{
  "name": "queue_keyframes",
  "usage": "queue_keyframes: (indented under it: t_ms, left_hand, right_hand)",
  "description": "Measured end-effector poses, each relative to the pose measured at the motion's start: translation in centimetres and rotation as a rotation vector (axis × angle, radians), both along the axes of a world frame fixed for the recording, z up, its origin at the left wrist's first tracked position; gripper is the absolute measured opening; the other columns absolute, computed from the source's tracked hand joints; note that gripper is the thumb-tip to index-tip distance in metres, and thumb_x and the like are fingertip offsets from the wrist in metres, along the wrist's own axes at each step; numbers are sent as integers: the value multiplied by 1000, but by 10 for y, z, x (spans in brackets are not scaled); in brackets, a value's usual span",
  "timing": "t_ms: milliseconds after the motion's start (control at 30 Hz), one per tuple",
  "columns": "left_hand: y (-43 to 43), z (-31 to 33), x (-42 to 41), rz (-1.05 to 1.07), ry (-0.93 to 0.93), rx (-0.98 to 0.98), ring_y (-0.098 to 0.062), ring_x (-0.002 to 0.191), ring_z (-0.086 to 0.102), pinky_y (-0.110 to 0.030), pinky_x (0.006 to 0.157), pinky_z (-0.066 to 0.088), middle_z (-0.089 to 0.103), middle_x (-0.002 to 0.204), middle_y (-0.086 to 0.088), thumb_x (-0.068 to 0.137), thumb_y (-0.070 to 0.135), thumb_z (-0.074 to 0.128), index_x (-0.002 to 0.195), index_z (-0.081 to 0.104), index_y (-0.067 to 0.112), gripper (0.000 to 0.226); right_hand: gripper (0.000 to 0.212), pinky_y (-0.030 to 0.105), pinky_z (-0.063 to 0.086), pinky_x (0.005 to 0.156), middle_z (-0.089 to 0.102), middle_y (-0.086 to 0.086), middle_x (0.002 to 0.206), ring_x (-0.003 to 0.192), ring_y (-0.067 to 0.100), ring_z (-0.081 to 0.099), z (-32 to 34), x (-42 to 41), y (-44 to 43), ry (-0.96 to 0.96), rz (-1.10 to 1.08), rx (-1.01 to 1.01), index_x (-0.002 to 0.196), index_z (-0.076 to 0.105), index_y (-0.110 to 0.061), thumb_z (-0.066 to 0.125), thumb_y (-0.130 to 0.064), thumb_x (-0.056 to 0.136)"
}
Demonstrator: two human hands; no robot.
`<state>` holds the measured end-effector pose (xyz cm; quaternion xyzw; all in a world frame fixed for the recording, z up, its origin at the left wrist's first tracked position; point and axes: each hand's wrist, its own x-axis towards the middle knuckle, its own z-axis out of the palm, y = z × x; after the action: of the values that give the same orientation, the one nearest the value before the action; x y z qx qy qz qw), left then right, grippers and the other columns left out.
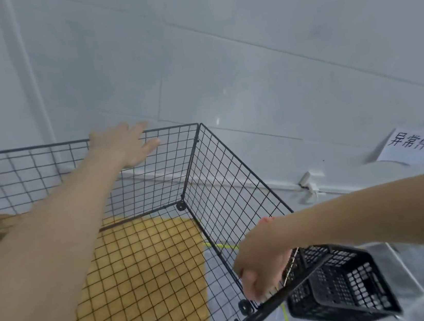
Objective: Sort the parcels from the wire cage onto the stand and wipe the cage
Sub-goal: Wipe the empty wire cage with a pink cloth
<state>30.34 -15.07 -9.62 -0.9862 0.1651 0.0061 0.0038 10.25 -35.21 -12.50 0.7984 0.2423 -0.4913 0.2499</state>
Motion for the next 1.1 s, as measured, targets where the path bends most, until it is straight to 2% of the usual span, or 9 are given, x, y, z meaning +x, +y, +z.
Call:
queue_keyframes:
  t_ms: [67,167,300,400,500,633,933,1100]
  left_hand:
    - [0,1,0,2,5,12,-33,131,42,-47,95,40,29,153,-4,87,73,7,151,8,36,73]
    - [-4,1,-2,-8,-10,-6,-31,128,45,-45,92,42,35,149,-4,89,72,9,151,13,34,72]
    - [-2,3,0,-6,-28,-57,-29,126,46,-44,92,40,40,145,-2,91,70,14,148,21,34,68]
    - [-1,3,2,-16,-52,-78,-27,126,47,-41,90,40,43,143,-2,90,71,17,146,25,33,68]
    - [-1,-1,5,-12,-84,-67,-26,123,49,-39,85,39,45,140,-3,90,72,19,145,26,31,69]
    - [2,-3,12,0,-85,-65,-27,121,50,-37,78,37,47,138,-3,90,71,20,145,26,32,68]
    - [1,-4,11,6,-94,-47,-28,121,50,-40,86,38,45,139,-2,90,72,17,146,24,33,69]
    - [1,-5,12,13,-106,-54,-28,121,51,-41,87,38,45,139,-2,89,73,18,146,25,34,70]
  right_hand:
    - [40,34,52,76,69,6,92,78,21,65,5,15,6,-50,-126,204,118,55,-18,56,-47,91]
    - [43,39,51,84,65,1,96,87,19,61,6,48,18,-284,9,365,124,51,-21,54,-49,92]
    - [54,38,49,87,57,7,118,105,24,56,-5,111,18,-559,183,396,136,42,-23,48,-55,93]
    - [59,41,43,101,50,8,129,117,24,48,-25,151,8,-674,349,313,137,40,-20,53,-54,91]
    - [63,40,38,106,48,11,132,121,27,44,-43,176,-2,-703,519,189,138,39,-14,56,-51,90]
    - [65,42,41,103,52,14,127,118,30,48,-65,196,-1,-665,698,98,132,43,-6,56,-52,88]
    - [58,41,51,90,60,13,108,100,29,58,-89,210,3,-571,864,148,120,51,-4,58,-51,87]
    - [53,34,51,77,61,6,93,86,22,58,-86,213,6,-543,1047,281,107,57,-10,61,-57,83]
